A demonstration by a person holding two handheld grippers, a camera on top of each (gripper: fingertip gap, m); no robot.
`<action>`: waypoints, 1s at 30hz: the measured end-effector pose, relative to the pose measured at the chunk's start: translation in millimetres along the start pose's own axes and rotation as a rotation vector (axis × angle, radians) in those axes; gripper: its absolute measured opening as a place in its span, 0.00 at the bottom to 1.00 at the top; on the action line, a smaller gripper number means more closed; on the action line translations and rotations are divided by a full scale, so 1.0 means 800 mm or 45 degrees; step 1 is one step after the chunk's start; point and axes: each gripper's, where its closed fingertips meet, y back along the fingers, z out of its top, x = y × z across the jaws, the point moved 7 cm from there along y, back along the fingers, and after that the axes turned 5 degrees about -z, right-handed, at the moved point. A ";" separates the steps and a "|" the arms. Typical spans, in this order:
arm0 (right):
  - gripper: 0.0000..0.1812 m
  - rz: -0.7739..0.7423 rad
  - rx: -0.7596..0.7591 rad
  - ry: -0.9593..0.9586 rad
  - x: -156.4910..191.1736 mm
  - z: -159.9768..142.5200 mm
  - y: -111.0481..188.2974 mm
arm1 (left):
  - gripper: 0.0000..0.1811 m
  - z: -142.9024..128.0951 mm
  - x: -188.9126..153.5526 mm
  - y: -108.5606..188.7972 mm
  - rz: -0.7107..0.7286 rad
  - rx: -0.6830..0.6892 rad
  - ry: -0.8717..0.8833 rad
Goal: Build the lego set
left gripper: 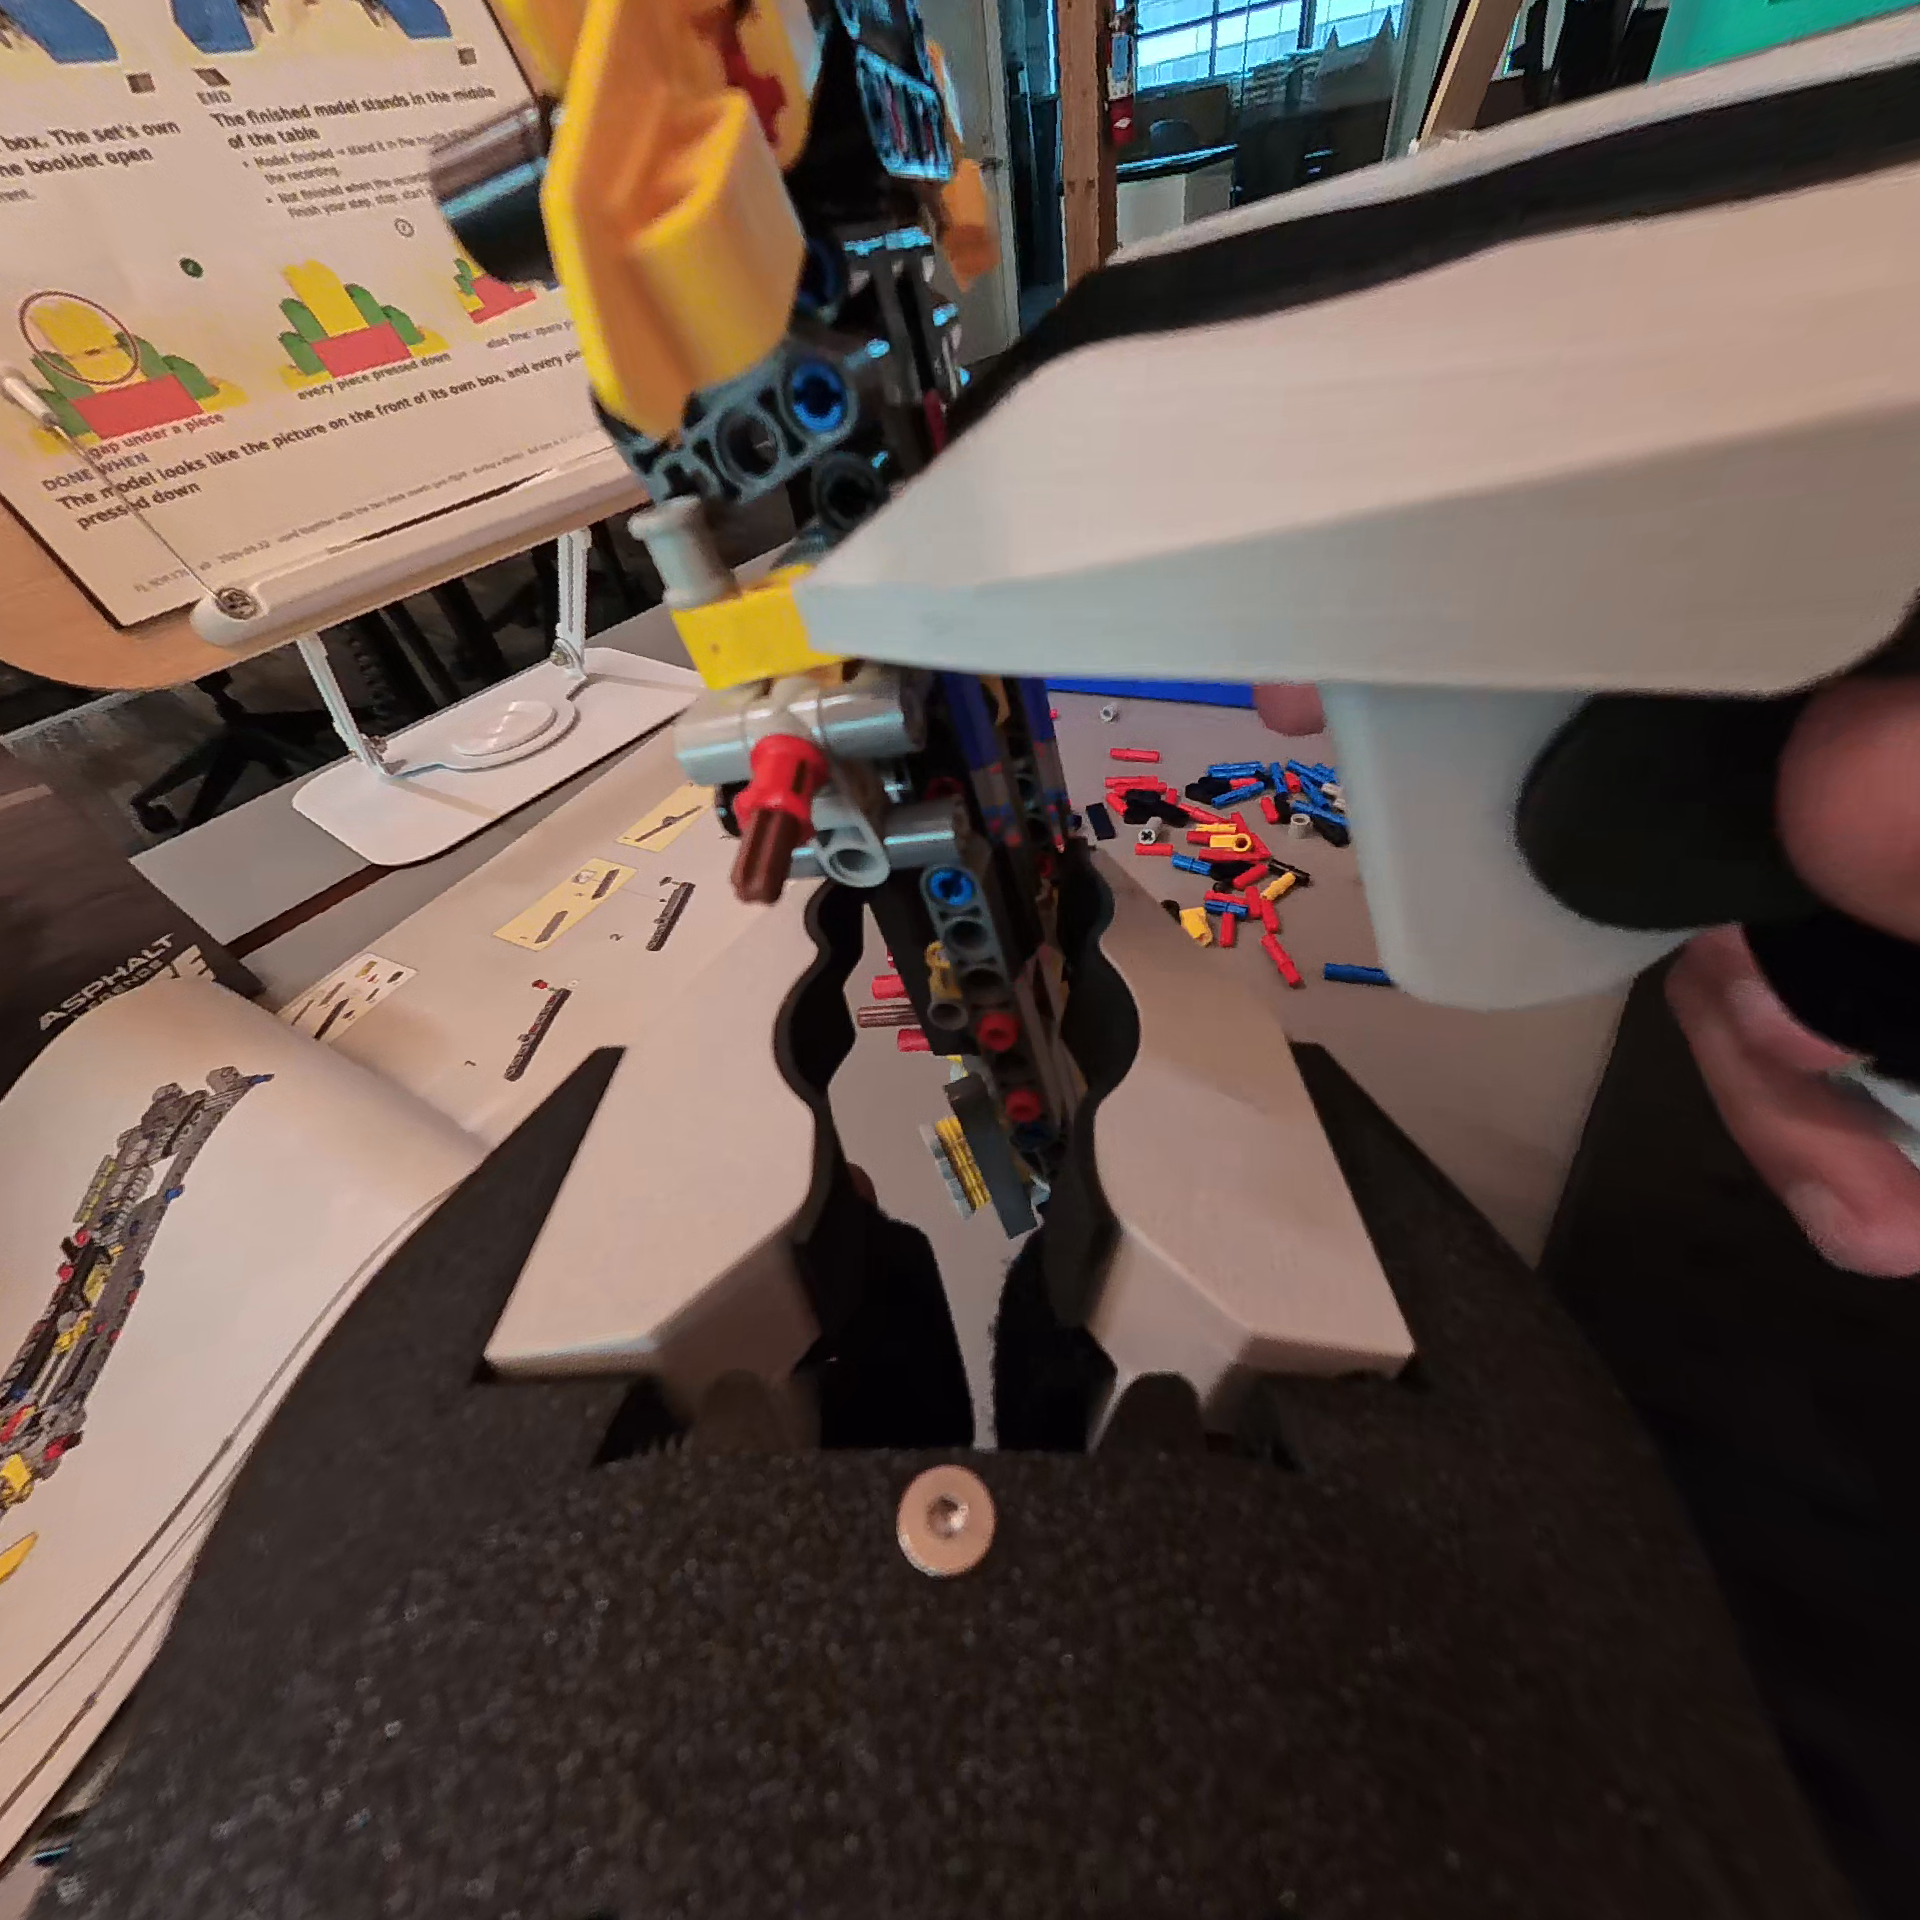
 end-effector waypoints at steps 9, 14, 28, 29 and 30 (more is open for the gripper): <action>0.20 -0.039 -0.097 0.261 0.001 0.001 0.002 | 0.20 0.000 -0.006 0.000 0.005 -0.010 -0.064; 0.21 0.059 -0.017 0.260 -0.003 0.005 0.007 | 0.20 0.000 -0.009 0.001 0.002 -0.016 -0.083; 0.20 0.079 -0.027 0.416 -0.005 0.000 0.007 | 0.20 -0.002 -0.014 -0.001 -0.008 -0.011 -0.106; 0.20 0.084 -0.024 0.402 -0.006 0.000 0.008 | 0.20 -0.001 -0.014 -0.001 -0.009 -0.011 -0.107; 0.20 0.086 -0.025 0.395 -0.006 0.000 0.008 | 0.20 -0.001 -0.014 -0.001 -0.008 -0.012 -0.110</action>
